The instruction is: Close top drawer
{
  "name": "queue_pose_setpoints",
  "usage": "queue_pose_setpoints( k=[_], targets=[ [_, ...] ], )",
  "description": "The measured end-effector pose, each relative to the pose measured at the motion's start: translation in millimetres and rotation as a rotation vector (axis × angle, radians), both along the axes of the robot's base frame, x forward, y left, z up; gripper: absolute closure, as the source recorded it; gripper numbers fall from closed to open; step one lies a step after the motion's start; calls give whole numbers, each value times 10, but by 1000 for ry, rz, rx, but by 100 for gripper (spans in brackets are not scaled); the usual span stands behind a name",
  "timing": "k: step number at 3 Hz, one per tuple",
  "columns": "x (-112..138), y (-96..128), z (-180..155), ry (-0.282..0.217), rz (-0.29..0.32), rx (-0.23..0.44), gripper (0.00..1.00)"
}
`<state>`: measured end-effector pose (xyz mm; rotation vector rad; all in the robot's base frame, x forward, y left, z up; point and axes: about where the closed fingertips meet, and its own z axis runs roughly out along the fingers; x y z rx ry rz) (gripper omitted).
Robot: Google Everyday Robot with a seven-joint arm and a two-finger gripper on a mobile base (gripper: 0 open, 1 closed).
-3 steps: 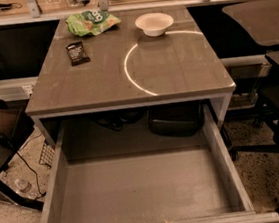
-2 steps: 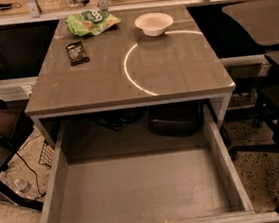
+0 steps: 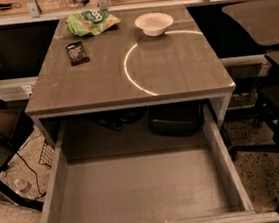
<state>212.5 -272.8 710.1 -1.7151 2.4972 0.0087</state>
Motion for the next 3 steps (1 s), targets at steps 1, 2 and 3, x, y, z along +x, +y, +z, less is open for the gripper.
queue_pose_setpoints(
  k=[1,2,3],
  targets=[
    [-20,112,-159,-6,-10,-25,100],
    [-98,414,-494,-7,3,-21,100],
    [-156,774,-911,-23,53,14,100]
  ],
)
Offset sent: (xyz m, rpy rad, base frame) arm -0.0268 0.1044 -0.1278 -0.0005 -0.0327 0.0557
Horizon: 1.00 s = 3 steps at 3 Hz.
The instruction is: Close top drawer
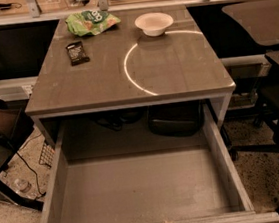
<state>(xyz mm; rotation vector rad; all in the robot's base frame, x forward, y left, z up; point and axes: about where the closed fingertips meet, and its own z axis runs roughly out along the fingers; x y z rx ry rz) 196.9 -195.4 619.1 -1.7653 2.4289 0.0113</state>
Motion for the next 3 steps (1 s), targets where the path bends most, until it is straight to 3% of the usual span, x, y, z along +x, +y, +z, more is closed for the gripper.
queue_pose_setpoints(
  k=[1,3],
  targets=[
    [56,283,-216,-30,63,27,100],
    [437,644,-437,-106,159,79,100]
  ],
)
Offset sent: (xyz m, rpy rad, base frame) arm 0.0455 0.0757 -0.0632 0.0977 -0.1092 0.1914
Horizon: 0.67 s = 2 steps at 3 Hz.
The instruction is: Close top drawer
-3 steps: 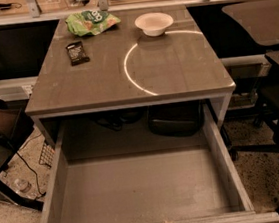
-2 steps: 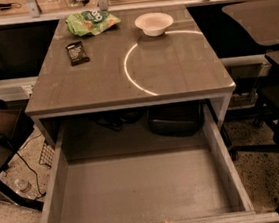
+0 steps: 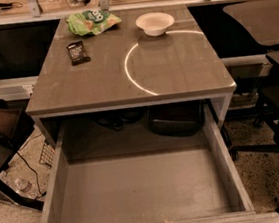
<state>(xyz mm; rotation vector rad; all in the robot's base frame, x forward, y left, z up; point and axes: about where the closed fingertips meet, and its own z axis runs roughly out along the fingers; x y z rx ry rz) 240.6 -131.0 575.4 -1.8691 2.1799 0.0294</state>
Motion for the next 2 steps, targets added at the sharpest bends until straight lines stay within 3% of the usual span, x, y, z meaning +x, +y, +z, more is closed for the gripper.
queue_pose_setpoints(
  k=[2],
  targets=[
    [425,169,88,-59,50,-12,100]
  ],
)
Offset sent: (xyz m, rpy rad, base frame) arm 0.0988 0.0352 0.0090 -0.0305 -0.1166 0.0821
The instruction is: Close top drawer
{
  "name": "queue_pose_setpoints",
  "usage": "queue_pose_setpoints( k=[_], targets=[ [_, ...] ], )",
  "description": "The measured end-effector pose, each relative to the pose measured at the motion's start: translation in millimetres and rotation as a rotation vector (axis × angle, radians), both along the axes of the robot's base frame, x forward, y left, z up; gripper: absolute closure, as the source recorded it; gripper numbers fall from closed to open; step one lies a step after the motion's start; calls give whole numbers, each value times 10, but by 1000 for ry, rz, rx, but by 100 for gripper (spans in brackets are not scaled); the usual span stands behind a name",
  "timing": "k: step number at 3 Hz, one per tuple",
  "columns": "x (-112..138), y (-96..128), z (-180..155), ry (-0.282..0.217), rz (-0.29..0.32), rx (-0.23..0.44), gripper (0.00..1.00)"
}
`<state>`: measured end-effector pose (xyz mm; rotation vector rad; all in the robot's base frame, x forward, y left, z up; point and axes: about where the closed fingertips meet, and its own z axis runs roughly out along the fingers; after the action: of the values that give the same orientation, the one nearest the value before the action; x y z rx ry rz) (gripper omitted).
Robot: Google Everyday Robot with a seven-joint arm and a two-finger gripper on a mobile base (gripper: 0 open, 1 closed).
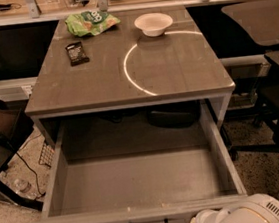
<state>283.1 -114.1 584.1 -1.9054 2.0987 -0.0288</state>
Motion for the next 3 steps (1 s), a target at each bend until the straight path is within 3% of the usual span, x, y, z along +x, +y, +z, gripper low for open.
queue_pose_setpoints(
  k=[1,2,3],
  targets=[
    [-3,1,0,0,0,0,100],
    [336,145,116,-33,36,-11,100],
    [336,145,116,-33,36,-11,100]
  ],
)
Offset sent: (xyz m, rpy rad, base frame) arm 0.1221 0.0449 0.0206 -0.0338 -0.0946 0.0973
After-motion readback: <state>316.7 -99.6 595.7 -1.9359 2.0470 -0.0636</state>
